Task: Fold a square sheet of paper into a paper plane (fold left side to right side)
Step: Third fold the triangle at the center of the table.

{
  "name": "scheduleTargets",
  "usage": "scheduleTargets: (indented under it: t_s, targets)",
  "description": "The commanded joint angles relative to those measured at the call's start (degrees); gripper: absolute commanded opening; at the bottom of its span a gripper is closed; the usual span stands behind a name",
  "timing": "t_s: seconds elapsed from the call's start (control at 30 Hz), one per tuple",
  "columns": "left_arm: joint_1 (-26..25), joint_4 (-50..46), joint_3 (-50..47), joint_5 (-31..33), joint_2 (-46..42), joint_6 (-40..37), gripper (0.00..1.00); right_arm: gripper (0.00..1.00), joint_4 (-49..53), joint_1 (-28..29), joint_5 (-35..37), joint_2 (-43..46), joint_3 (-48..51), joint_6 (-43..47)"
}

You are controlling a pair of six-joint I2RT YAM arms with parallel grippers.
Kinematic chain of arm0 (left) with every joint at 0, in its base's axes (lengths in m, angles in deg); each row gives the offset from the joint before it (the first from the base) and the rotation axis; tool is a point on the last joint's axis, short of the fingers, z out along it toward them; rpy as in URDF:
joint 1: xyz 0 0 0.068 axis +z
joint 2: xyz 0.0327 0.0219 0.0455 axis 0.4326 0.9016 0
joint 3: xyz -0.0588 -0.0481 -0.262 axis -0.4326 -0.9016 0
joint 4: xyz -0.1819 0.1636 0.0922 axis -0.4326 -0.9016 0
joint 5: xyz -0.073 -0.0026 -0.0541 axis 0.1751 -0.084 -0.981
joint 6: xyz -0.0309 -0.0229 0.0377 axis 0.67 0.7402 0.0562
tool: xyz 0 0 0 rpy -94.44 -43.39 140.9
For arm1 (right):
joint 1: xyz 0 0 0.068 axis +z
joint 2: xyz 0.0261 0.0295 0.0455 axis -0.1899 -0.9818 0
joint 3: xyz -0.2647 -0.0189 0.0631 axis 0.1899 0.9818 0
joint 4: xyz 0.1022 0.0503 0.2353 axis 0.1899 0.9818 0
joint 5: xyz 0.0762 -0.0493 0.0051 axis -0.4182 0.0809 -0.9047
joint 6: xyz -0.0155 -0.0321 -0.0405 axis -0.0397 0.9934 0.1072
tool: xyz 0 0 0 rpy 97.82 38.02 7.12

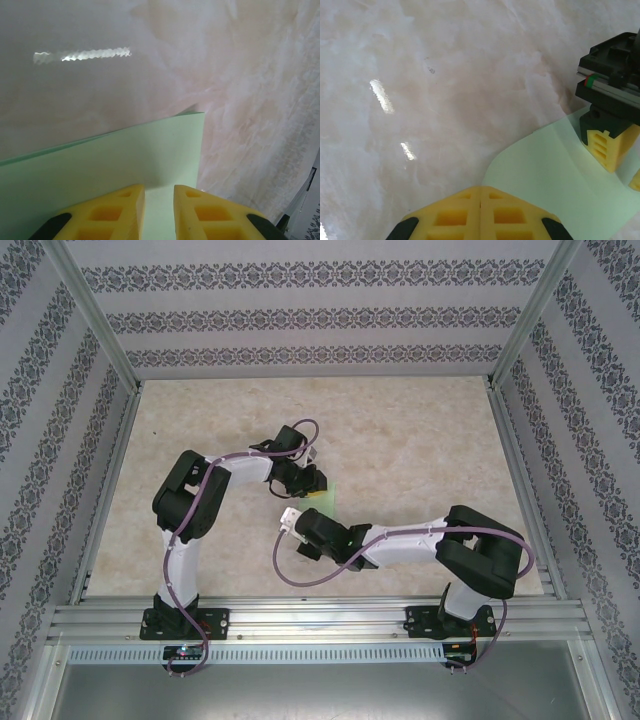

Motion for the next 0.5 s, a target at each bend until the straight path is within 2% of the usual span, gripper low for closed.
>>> scheduleTargets:
  t_s: [0.0, 0.3, 0.47]
  targets:
    - [-0.88, -1.36, -1.81, 2.22, 2.04, -1.76, 0.24, 0.0, -0.03, -1.27, -4.54, 2.01, 1.03, -3.84]
    - [-1.14, -1.65, -1.64, 2.75, 3.12, -2.24, 0.23, 0.0, -0.05, -7.11, -16.18, 6.03, 3.41, -10.48]
    - [-1.16, -1.62, -1.64, 2.93, 3.46, -2.17, 0.22, 0.0, -0.07, -13.36, -27.28, 8.0, 4.46, -14.83]
